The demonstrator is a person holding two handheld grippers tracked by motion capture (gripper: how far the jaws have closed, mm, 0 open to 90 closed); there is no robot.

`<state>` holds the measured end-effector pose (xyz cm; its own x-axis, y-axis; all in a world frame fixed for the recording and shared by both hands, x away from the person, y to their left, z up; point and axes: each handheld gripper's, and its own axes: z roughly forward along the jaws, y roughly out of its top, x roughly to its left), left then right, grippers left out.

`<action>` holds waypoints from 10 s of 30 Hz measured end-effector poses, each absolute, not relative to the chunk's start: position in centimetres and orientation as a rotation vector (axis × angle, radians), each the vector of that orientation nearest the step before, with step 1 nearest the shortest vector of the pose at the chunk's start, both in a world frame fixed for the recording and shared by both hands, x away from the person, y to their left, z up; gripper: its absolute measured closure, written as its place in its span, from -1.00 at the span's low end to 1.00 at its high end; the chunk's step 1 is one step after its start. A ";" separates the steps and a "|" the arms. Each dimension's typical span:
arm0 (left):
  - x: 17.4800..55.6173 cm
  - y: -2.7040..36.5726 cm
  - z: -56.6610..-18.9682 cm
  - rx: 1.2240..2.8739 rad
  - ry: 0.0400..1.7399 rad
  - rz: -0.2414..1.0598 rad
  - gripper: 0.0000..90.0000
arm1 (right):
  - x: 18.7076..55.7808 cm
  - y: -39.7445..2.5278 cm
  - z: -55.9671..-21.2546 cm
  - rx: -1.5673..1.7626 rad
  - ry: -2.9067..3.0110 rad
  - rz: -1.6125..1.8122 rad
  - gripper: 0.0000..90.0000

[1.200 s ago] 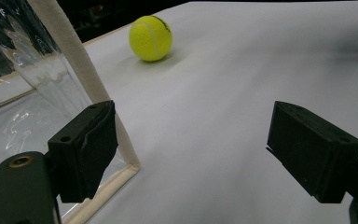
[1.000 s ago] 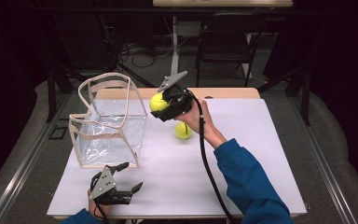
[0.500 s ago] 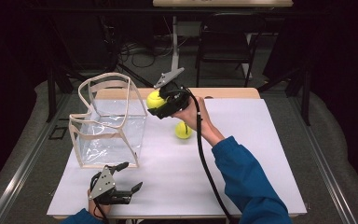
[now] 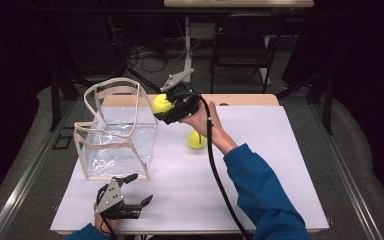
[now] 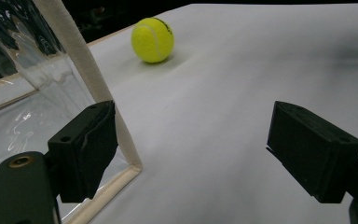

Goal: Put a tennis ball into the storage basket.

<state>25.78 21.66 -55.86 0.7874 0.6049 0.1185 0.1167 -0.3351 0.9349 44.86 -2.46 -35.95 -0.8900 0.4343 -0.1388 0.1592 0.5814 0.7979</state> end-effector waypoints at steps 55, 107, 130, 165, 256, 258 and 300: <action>25.9 21.8 -55.9 1.866 0.556 0.547 -0.64 | 45.1 0.6 -33.2 0.430 2.443 1.292 -0.41; 25.8 21.9 -55.9 1.859 0.557 0.545 -0.64 | 44.5 4.4 -33.3 0.379 2.461 1.304 -0.42; 25.8 21.9 -55.9 1.860 0.554 0.549 -0.65 | 44.3 5.8 -33.8 0.365 2.483 1.292 -0.42; 25.8 22.1 -55.9 1.854 0.560 0.540 -0.64 | 45.0 8.2 -35.2 0.383 2.537 1.214 -0.42; 25.5 21.9 -55.7 1.867 0.555 0.568 -0.65 | 42.1 -10.4 -44.5 0.661 2.503 1.230 -1.00; 25.6 21.9 -55.7 1.867 0.554 0.569 -0.65 | 42.1 -10.7 -44.8 0.670 2.503 1.229 -1.00; 25.6 21.8 -55.8 1.867 0.553 0.561 -0.65 | 45.7 -11.5 -50.4 0.824 2.518 1.076 -1.00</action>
